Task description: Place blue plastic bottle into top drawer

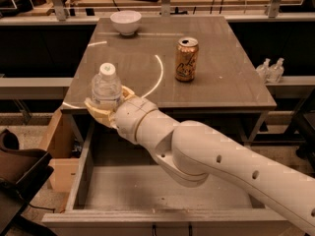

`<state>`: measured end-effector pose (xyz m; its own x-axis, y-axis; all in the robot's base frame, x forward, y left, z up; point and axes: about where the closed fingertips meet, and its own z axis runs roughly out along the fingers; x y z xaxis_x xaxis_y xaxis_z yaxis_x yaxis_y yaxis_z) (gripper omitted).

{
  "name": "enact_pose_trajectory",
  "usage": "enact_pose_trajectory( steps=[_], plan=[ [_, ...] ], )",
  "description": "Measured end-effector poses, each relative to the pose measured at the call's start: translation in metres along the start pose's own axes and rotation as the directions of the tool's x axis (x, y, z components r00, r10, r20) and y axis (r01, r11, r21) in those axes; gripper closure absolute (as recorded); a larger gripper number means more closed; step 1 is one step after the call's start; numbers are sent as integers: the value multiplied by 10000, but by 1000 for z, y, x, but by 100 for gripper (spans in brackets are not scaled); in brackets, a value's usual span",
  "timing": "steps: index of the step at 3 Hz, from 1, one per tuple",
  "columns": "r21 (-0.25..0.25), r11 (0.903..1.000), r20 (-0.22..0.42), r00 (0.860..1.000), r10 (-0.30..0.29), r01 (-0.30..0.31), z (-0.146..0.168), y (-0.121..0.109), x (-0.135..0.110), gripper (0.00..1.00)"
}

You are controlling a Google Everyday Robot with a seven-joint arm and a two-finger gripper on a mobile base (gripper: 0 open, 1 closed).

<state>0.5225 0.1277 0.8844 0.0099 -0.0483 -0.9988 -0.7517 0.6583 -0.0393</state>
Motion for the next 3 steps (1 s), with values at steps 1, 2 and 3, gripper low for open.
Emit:
enact_pose_trajectory(
  steps=[1, 2, 3],
  plan=[
    [0, 10000, -1, 10000, 0, 0, 0, 0, 0, 100],
    [0, 10000, -1, 10000, -1, 1, 0, 0, 0, 100],
    [0, 10000, -1, 10000, -1, 1, 0, 0, 0, 100]
  ],
)
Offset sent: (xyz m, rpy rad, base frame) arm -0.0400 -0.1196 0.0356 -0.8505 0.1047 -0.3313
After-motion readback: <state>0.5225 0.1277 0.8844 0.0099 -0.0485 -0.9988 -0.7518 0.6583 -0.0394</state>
